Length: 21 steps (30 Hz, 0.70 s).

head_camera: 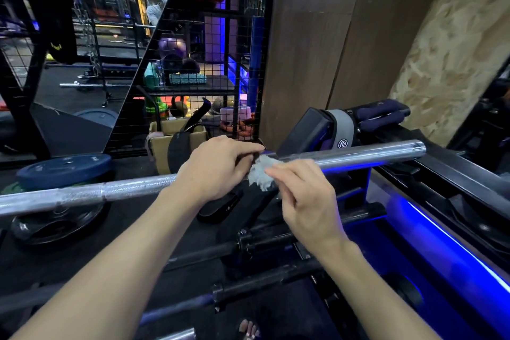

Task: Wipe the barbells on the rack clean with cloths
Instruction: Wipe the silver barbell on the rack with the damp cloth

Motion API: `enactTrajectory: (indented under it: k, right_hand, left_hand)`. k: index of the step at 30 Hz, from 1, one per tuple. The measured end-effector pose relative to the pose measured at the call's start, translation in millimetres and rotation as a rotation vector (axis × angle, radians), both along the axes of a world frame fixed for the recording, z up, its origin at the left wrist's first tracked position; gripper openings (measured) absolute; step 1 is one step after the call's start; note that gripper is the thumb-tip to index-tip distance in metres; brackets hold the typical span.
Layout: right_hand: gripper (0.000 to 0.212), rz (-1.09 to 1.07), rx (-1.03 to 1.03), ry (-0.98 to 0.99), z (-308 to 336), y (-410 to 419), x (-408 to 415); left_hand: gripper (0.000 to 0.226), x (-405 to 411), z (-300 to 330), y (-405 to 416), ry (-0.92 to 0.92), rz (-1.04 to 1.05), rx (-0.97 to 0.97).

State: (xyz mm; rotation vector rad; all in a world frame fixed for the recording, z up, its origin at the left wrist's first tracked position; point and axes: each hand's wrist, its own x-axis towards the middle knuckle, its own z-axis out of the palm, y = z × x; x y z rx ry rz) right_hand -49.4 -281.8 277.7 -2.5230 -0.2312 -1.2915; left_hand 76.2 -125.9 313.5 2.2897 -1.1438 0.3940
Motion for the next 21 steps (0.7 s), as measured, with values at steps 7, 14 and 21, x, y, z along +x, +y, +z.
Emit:
enactTrajectory:
  k: [7, 14, 21]
  right_hand:
    - [0.019, 0.026, 0.018, 0.111, 30.6, -10.6, 27.5]
    - [0.032, -0.012, 0.008, 0.048, 12.9, -1.4, 12.3]
    - [0.022, -0.018, 0.081, 0.072, 20.5, -1.5, 11.8]
  left_hand:
    - [0.029, -0.3, 5.5, -0.7, 0.017, 0.033, 0.052]
    - [0.033, -5.9, 10.9, 1.0, 0.052, 0.022, 0.04]
    - [0.034, -4.9, 10.7, 2.1, 0.059, 0.029, 0.066]
